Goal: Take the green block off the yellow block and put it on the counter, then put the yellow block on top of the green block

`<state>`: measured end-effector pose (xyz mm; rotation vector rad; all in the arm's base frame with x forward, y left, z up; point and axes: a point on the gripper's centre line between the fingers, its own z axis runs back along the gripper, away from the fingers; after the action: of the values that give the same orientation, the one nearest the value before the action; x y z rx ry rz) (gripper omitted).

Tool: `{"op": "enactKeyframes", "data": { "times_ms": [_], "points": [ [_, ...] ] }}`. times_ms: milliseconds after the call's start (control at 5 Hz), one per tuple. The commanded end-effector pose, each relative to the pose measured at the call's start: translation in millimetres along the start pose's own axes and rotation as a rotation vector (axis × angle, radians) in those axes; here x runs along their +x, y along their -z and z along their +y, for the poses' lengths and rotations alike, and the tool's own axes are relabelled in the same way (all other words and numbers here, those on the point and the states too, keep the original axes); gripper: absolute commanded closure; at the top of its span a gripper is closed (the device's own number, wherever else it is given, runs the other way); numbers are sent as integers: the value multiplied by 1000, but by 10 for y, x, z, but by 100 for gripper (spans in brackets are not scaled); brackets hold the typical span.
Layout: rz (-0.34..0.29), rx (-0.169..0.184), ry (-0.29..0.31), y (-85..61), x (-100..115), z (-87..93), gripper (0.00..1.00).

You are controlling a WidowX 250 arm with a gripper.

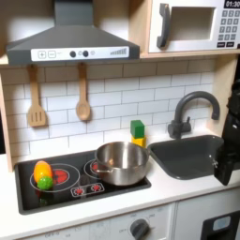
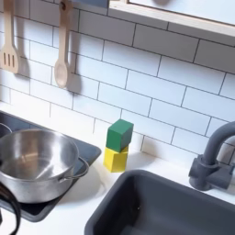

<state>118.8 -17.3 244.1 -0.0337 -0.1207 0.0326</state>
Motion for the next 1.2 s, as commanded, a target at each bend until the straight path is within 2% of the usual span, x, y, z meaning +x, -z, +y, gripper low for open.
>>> {"op": "enactKeyframes", "data": {
  "times_ms": [0, 200, 400, 600, 1000],
  "points": [
    [0, 0, 0, 0, 0, 0, 0],
    [6, 14, -2, 95, 27, 56, 0],
    [2, 6, -10, 169, 61, 90, 0],
    [0, 16, -28, 205, 141, 160, 0],
    [-22, 23, -97, 312, 370, 301, 0]
  ]
}}
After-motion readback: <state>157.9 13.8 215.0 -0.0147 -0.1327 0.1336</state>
